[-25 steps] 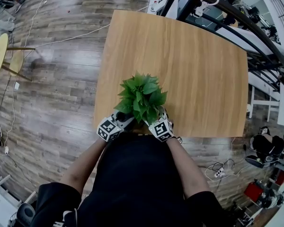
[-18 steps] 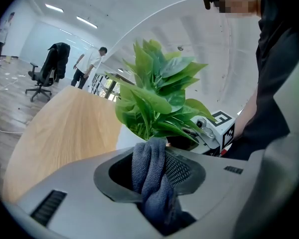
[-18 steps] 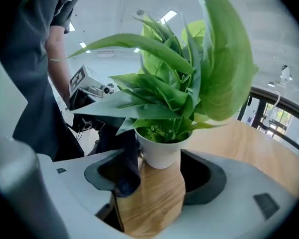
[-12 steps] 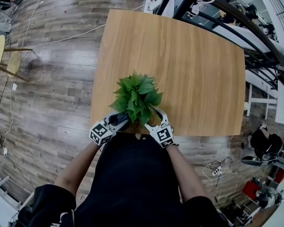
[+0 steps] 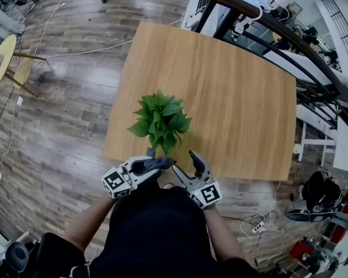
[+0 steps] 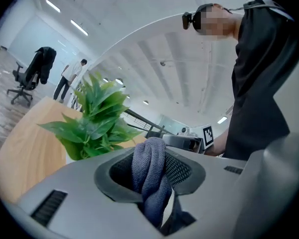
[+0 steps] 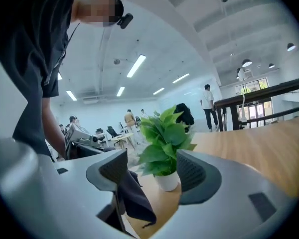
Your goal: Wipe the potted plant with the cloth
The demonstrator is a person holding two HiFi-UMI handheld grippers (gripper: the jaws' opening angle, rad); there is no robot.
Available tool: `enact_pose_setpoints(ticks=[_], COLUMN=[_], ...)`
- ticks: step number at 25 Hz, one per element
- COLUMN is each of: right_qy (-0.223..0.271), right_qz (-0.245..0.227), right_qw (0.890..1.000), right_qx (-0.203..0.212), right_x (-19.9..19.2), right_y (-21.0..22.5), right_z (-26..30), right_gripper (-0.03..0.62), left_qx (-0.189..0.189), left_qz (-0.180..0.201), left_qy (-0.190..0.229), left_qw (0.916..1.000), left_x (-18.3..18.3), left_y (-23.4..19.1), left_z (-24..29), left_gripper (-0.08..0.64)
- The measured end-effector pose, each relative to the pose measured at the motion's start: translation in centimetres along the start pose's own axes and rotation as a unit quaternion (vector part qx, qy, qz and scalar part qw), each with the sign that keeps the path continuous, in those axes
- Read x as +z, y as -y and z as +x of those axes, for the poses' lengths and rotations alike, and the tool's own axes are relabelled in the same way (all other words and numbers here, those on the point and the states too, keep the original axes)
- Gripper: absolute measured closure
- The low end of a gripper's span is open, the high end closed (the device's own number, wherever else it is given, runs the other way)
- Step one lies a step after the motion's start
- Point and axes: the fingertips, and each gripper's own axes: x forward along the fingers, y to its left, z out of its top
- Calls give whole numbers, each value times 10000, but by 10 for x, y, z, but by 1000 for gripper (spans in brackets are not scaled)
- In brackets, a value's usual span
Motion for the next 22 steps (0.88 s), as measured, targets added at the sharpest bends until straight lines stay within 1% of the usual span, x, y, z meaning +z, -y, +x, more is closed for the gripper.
enact_pose_setpoints(ticks=[1,2,3,4,5,7,8,9,11,12,13,15,16,17,18,19,20,22], right_qy=[196,408,624,817,973,1134,1152,1158,1160,1131,1091,1064,1099,1161,1217,1242,1249,1277], right_qz=[-129,-327,-519,-649,-725,-866,-948,-994,-935,-835,-673,-334,-365,-594,-889,-1084,-1126,-992], right_qw=[9997,9985,9964,9942,9923,9898,9888,9882,9888,9900,9916,9932,9925,9906,9876,9854,9848,9857], right_qx=[82,162,233,264,233,39,-47,-92,-108,-135,-191,-338,-388,-416,-428,-429,-433,-472], right_x=[10,21,33,45,57,74,79,81,83,82,80,79,80,82,84,84,83,82], right_y=[-8,-18,-29,-39,-48,-61,-67,-73,-86,-89,-91,-93,-96,-100,-105,-109,-110,-108], right_z=[-8,-17,-27,-37,-49,-72,-82,-91,-109,-119,-130,-151,-160,-167,-173,-178,-183,-193], right_gripper=[275,329,494,551,551,551,551,551,552,552,554,560,563,568,570,572,572,574], left_qx=[-36,-38,18,142,321,659,719,695,653,746,939,1429,1600,1703,1761,1795,1823,1889], left_qz=[206,453,652,754,769,637,514,387,284,341,447,687,794,872,918,961,1026,1219], left_qy=[-33,-93,-121,-87,4,293,483,664,842,841,774,588,565,610,698,800,888,989], left_qw=[9998,9989,9978,9970,9965,9954,9949,9946,9939,9931,9916,9856,9823,9796,9776,9758,9738,9694], left_x=[5,8,11,15,19,30,38,45,50,48,46,38,34,33,35,38,41,44], left_y=[15,31,46,58,69,90,103,116,141,152,161,176,184,192,200,207,214,225], left_z=[2,3,5,8,12,20,23,25,25,25,26,27,27,27,27,27,25,22], left_gripper=[422,422,422,422,422,422,422,422,422,422,422,422,422,422,422,422,422,422])
